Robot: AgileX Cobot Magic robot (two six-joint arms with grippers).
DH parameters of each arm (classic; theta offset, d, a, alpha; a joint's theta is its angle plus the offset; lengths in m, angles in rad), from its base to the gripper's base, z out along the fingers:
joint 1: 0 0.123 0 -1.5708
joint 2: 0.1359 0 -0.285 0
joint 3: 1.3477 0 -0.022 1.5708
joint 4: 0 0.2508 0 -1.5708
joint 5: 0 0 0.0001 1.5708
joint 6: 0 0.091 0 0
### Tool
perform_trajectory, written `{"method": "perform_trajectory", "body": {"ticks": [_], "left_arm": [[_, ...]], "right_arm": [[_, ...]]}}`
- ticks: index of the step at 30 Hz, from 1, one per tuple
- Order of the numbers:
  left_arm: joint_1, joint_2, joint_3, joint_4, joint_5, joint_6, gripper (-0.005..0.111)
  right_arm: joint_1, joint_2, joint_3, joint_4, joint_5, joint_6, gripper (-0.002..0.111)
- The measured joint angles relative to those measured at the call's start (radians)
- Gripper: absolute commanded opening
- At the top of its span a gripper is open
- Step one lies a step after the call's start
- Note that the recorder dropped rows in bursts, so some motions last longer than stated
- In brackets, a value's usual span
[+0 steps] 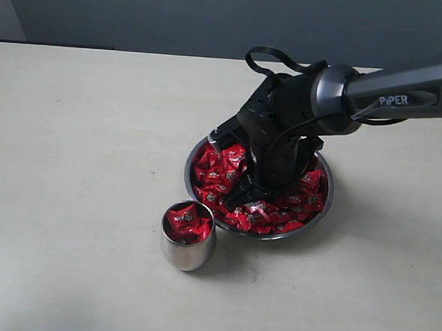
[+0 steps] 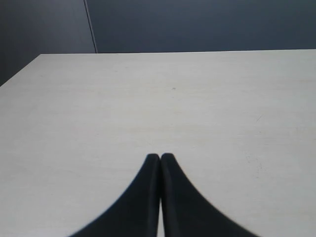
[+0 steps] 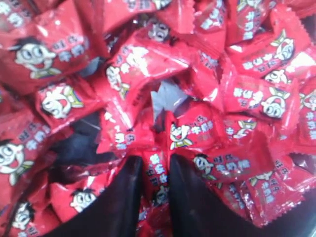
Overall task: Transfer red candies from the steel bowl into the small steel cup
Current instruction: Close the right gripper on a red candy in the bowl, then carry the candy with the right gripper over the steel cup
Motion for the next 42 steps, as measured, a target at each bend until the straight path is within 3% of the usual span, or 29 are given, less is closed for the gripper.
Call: {"method": "perform_trajectory", "body": {"ticks": [30, 42], "left_arm": [[0.000, 0.000, 0.000, 0.000, 0.000, 0.000, 0.000], [0.000, 0.000, 0.000, 0.000, 0.000, 0.000, 0.000]], "right_arm": [[0.000, -0.171, 0.000, 0.011, 0.027, 0.000, -0.001], [0.000, -0.288, 0.000, 0.123, 0.029, -0.014, -0.001]]}}
